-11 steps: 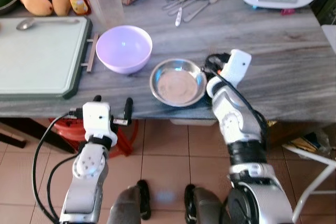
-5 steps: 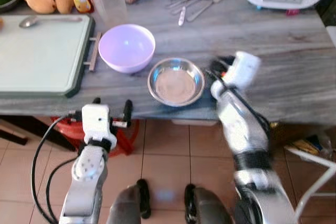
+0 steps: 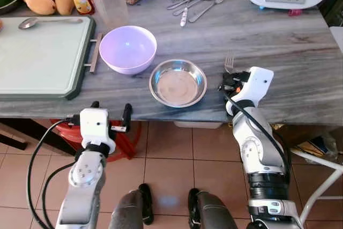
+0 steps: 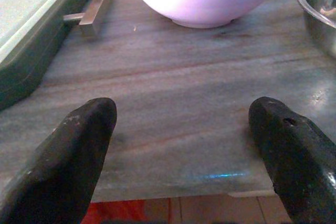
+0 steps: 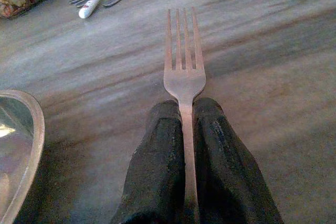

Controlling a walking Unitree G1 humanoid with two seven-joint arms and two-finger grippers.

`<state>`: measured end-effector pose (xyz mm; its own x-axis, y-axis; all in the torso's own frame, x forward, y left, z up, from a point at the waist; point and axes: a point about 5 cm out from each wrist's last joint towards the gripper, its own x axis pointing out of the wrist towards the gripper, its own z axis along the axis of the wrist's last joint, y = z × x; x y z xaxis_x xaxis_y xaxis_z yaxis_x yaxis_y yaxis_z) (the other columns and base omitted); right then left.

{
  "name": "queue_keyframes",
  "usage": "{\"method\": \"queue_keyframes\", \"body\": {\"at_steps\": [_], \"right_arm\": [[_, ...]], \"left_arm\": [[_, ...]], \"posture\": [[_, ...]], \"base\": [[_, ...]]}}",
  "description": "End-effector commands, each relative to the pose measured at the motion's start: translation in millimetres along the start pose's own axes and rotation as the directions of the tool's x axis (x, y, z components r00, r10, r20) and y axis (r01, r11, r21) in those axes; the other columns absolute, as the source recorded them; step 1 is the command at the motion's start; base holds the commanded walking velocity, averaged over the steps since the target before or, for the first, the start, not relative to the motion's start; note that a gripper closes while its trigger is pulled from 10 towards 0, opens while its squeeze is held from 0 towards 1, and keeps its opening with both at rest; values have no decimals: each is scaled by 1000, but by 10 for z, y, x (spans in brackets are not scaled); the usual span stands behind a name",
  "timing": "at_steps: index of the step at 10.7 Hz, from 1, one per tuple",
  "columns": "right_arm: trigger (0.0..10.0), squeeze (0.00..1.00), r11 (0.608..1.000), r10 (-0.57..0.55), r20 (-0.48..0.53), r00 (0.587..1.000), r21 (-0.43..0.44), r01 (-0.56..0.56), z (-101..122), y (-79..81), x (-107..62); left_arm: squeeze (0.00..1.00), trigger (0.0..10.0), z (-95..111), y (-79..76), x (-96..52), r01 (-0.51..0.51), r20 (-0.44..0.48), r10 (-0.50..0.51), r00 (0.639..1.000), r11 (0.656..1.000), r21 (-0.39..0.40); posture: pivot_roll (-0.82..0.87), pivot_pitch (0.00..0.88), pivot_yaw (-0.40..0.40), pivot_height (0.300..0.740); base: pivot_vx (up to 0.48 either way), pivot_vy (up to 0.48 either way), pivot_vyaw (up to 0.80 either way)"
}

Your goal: Setting the table

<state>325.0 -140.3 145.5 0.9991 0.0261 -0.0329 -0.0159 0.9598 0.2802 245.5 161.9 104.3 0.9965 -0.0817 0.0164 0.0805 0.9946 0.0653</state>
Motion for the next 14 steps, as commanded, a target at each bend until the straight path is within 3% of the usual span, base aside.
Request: {"method": "queue_keyframes", "body": {"at_steps": [1,4,7,14], "right_arm": [[10000,0,1000,-25,-87,996,9,26,-186,-15,-2],[10000,0,998,-57,-112,992,30,60,-161,52,166],[10000,0,998,-39,-162,986,38,46,-237,77,148],[10000,0,996,10,-331,944,-82,-40,-414,-21,111]], "left_arm": [[0,10000,-87,50,-68,-2,-42,2,999,1000,4],[0,10000,-98,33,-73,6,-47,-6,999,1000,4],[0,10000,-99,15,-62,7,-44,-7,999,1000,-3],[0,10000,-96,-21,-32,18,-41,-18,999,1000,-11]], "posture": [[-30,245,25,740],[-25,245,17,740],[-30,243,13,740],[-31,241,16,740]], "base": [[0,0,0],[0,0,0],[0,0,0],[0,0,0]]}}
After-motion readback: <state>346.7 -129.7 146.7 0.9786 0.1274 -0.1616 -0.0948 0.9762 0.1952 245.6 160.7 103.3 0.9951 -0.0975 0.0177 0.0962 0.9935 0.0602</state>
